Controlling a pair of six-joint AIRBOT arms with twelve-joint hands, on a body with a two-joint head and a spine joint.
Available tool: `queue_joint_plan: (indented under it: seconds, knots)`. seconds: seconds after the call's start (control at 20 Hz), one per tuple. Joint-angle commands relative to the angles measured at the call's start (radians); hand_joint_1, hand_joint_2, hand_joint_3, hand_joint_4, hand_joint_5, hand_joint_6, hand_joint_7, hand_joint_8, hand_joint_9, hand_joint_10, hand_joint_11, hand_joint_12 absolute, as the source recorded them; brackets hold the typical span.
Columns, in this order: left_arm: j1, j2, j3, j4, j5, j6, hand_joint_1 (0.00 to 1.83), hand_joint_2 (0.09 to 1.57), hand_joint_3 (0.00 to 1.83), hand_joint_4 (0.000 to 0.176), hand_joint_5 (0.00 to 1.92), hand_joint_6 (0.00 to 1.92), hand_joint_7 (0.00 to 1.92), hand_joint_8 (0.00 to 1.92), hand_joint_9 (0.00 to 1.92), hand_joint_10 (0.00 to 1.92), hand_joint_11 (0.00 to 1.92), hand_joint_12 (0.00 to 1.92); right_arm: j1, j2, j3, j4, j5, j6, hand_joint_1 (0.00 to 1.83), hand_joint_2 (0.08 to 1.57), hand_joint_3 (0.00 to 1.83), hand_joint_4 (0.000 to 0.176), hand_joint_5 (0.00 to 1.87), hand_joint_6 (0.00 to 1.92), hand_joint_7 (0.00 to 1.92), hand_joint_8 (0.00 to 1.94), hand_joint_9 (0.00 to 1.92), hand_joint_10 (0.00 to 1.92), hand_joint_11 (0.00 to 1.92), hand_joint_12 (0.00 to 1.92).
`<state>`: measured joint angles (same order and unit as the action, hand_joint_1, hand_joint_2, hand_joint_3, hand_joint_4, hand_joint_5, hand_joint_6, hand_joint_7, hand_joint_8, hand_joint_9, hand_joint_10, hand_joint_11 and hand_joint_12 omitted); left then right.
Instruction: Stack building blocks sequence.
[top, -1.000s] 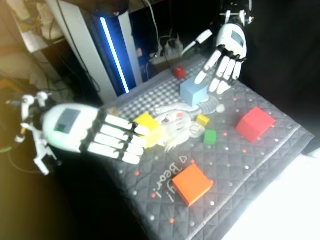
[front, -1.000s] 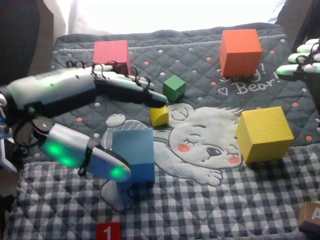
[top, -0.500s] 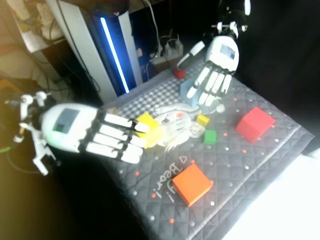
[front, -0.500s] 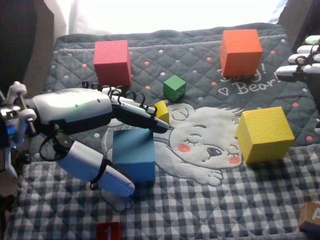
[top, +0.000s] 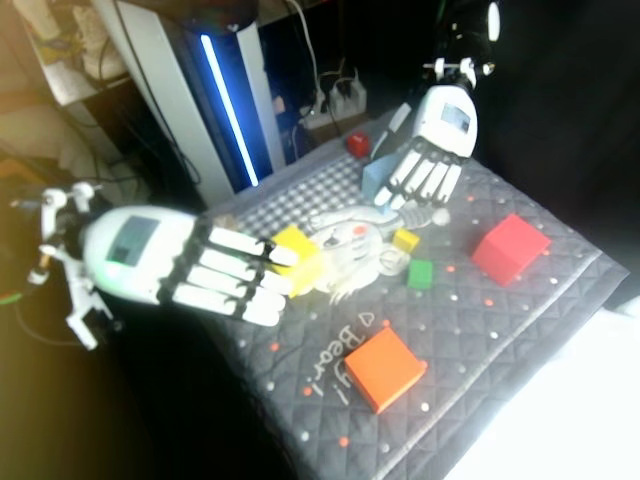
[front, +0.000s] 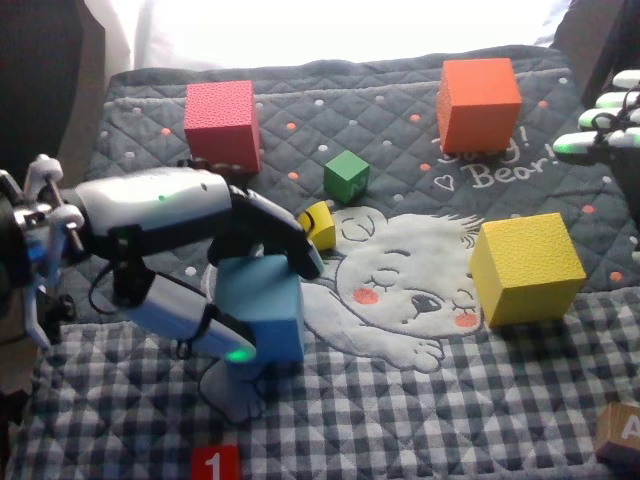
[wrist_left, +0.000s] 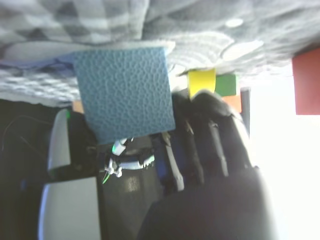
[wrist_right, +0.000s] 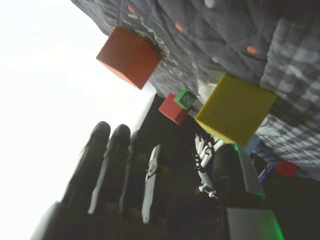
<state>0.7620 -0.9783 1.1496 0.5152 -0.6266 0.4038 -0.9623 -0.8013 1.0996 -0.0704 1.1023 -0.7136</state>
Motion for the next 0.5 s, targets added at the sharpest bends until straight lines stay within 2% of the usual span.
queue_joint_plan:
  seconds: [0.0,0.05,0.15,0.2,0.25,0.3,0.35,0.4,0.45]
  knots:
    - [-0.018,0.021,0.001,-0.055,-0.104,0.016,1.25,1.16,0.0,0.0,0.99,0.77,0.82,1.46,0.75,1.3,0.71,1.48,0.011,0.007,0.002,0.03,0.122,-0.002,0.96,1.12,0.01,0.125,0.39,0.0,0.4,0.0,0.34,0.0,0.18,0.05]
    - [-0.026,0.04,-0.001,-0.093,-0.122,0.044,1.26,1.14,0.0,0.0,1.04,0.68,0.88,1.37,0.84,1.26,0.78,1.52,0.011,0.007,0.001,0.03,0.122,-0.002,0.97,1.12,0.01,0.116,0.39,0.0,0.39,0.0,0.33,0.0,0.19,0.05]
    - [-0.048,0.077,0.003,-0.176,-0.151,0.115,1.26,1.14,0.0,0.0,0.98,0.76,0.9,1.39,0.9,1.44,0.88,1.7,0.011,0.007,0.001,0.03,0.122,-0.002,0.97,1.13,0.01,0.107,0.4,0.01,0.4,0.0,0.35,0.01,0.25,0.08]
    - [-0.068,0.091,0.016,-0.237,-0.157,0.16,1.26,1.15,0.0,0.0,0.96,0.78,0.88,1.41,0.91,1.45,0.89,1.68,0.011,0.007,0.001,0.031,0.122,-0.002,0.97,1.14,0.01,0.108,0.41,0.01,0.4,0.0,0.34,0.0,0.25,0.08]
    - [-0.08,0.092,0.031,-0.268,-0.157,0.176,1.36,1.14,0.0,0.0,0.96,0.74,0.89,1.26,0.9,1.41,0.82,1.59,0.011,0.007,0.001,0.031,0.122,-0.002,0.99,1.14,0.01,0.1,0.42,0.01,0.41,0.0,0.35,0.0,0.26,0.08]
    - [-0.107,0.082,0.07,-0.307,-0.149,0.177,1.38,1.12,0.0,0.0,0.96,0.8,0.94,1.13,0.92,1.34,0.77,1.49,0.011,0.007,0.002,0.031,0.122,-0.002,0.99,1.14,0.01,0.099,0.42,0.01,0.41,0.01,0.35,0.0,0.26,0.07]
    - [-0.13,0.063,0.109,-0.334,-0.134,0.177,1.28,1.1,0.0,0.0,1.03,0.73,0.99,1.14,0.94,1.12,0.81,1.52,0.011,0.007,0.002,0.031,0.122,-0.002,0.96,1.15,0.01,0.103,0.42,0.01,0.42,0.0,0.35,0.01,0.22,0.06]
    - [-0.159,0.04,0.147,-0.351,-0.111,0.177,1.37,1.08,0.0,0.0,1.03,0.72,1.06,0.87,0.99,1.19,0.83,1.47,0.011,0.006,0.002,0.031,0.122,-0.002,0.95,1.15,0.01,0.092,0.42,0.0,0.42,0.0,0.36,0.01,0.25,0.07]
    - [-0.196,0.014,0.185,-0.361,-0.088,0.177,1.38,1.08,0.0,0.0,1.01,0.79,1.06,0.82,1.01,1.18,0.84,1.43,0.011,0.006,0.002,0.032,0.122,-0.002,0.94,1.15,0.01,0.082,0.43,0.01,0.43,0.01,0.37,0.01,0.27,0.08]
